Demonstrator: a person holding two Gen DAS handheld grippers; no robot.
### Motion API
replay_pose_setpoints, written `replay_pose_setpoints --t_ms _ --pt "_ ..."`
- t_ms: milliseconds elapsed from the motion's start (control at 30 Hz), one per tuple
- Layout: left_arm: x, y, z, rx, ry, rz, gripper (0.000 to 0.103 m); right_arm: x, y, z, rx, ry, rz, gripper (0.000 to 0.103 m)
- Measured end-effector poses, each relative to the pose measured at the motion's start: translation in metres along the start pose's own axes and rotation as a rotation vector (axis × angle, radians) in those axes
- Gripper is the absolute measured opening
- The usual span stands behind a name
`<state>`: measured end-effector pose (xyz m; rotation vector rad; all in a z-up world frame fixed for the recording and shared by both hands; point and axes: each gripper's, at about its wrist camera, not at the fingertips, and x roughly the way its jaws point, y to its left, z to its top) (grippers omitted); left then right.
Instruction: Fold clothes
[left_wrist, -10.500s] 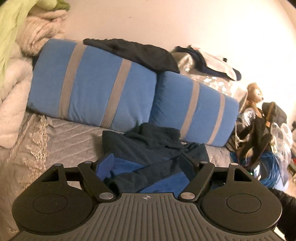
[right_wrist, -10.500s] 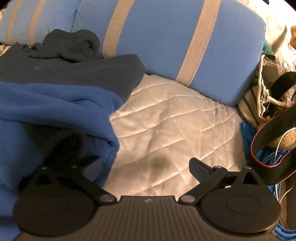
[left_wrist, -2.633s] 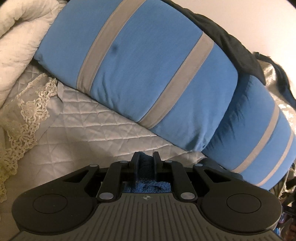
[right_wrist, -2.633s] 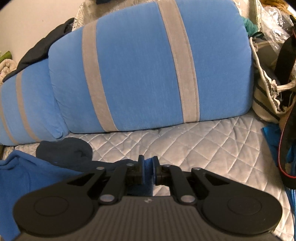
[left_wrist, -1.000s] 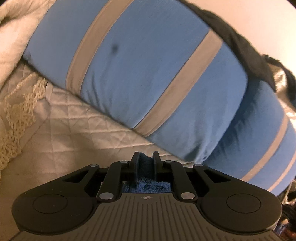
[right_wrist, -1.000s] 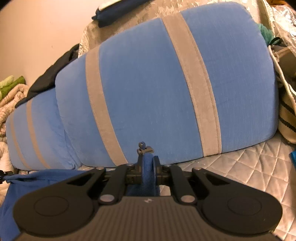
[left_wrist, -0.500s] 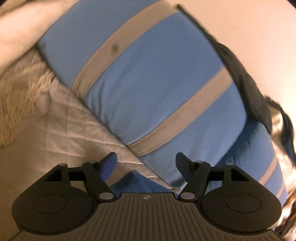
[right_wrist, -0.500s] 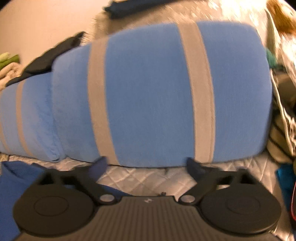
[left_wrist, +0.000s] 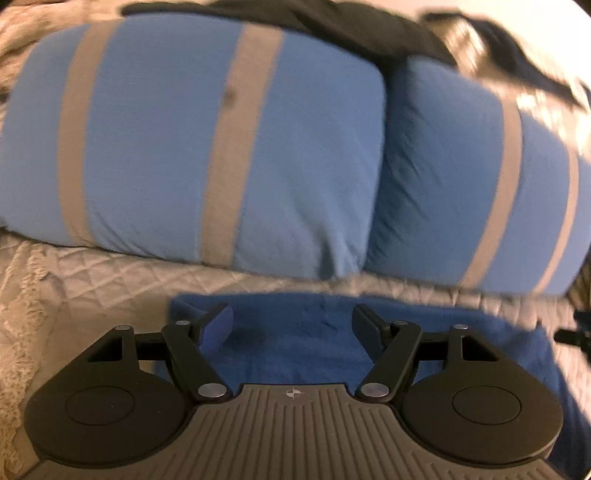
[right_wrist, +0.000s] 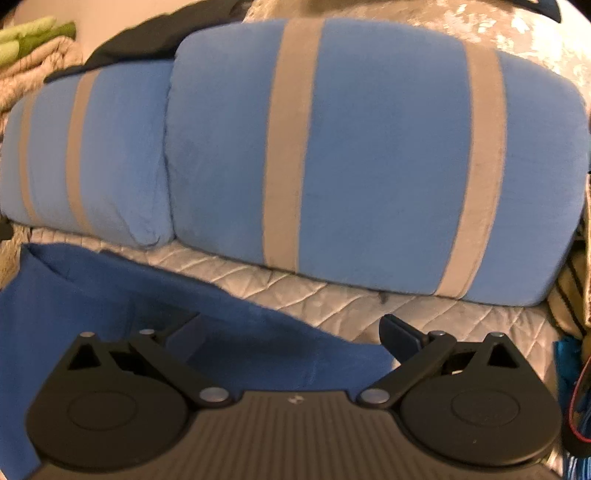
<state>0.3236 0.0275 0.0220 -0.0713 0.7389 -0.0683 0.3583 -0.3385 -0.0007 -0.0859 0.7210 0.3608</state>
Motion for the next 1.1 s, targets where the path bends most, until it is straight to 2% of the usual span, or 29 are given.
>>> replay_pose_setpoints --t_ms 133,233,333,433,533,667,833,933,1033,1100 --pt "0.030 -0.013 -0.018 0.049 0.054 0.010 0.071 0.019 0.022 -0.006 -0.009 0.026 0.014 0.103" --pt "0.052 -0.012 -0.035 0.086 0.039 0.062 0.071 0.035 0.035 -0.012 -0.003 0.032 0.009 0.103" --pt "0.075 0.001 -0.050 0.059 0.040 0.070 0.082 0.054 0.041 -0.021 0.035 0.019 -0.030 0.103" --pt "0.086 0.024 -0.061 -0.045 0.013 -0.003 0.096 0.070 0.038 -0.032 0.105 0.011 -0.064 0.103" --pt "0.097 0.046 -0.072 -0.148 -0.015 -0.074 0.100 0.086 0.036 -0.043 0.148 -0.014 -0.093 0.103" --pt "0.096 0.047 -0.076 -0.157 -0.034 -0.090 0.103 0.102 0.040 -0.060 0.154 -0.078 -0.124 0.103" --pt "0.088 0.043 -0.070 -0.174 -0.043 -0.097 0.102 0.108 0.039 -0.063 0.155 -0.094 -0.126 0.103" --pt "0.064 0.034 -0.057 -0.164 -0.033 -0.023 0.101 0.110 0.044 -0.066 0.134 -0.103 -0.143 0.102" --pt "0.029 0.022 -0.051 -0.096 -0.040 -0.030 0.101 0.110 0.043 -0.068 0.132 -0.107 -0.147 0.102" --pt "0.018 0.020 -0.059 -0.044 -0.021 -0.041 0.101 0.111 0.043 -0.067 0.132 -0.108 -0.148 0.102"
